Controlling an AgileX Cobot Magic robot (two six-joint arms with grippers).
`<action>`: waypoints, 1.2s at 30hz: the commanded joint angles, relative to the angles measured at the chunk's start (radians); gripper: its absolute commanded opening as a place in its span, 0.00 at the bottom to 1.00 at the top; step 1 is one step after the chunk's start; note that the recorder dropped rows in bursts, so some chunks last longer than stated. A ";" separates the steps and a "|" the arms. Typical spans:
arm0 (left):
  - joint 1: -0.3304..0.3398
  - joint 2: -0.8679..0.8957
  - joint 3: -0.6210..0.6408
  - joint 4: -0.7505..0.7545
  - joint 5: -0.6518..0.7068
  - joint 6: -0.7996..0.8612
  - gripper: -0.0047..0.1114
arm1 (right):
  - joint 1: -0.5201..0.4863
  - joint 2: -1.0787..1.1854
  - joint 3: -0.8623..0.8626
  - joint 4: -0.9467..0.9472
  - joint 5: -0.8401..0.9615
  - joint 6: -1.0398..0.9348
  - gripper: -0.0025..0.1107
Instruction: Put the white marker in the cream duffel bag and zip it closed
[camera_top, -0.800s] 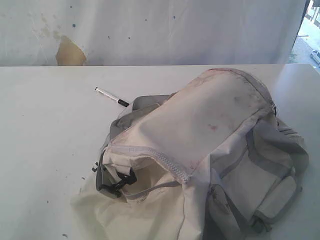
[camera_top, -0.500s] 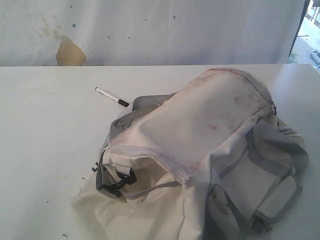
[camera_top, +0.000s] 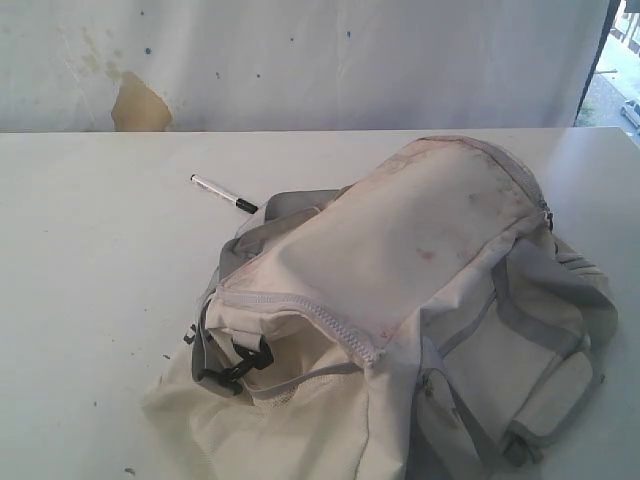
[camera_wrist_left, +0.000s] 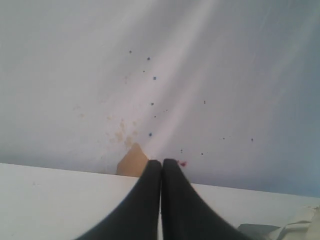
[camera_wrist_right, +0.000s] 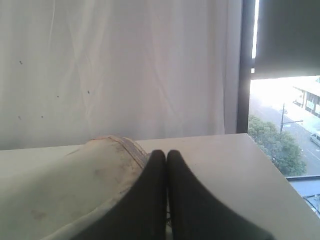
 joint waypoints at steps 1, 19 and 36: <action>-0.001 -0.001 -0.083 -0.017 0.122 -0.013 0.04 | 0.003 0.129 -0.072 -0.002 0.005 0.003 0.02; -0.001 0.437 -0.114 -0.057 0.181 -0.075 0.05 | 0.003 0.646 -0.215 0.010 0.000 0.003 0.07; -0.001 0.761 -0.189 -0.444 0.315 0.204 0.53 | -0.005 1.157 -0.573 0.132 0.342 0.138 0.40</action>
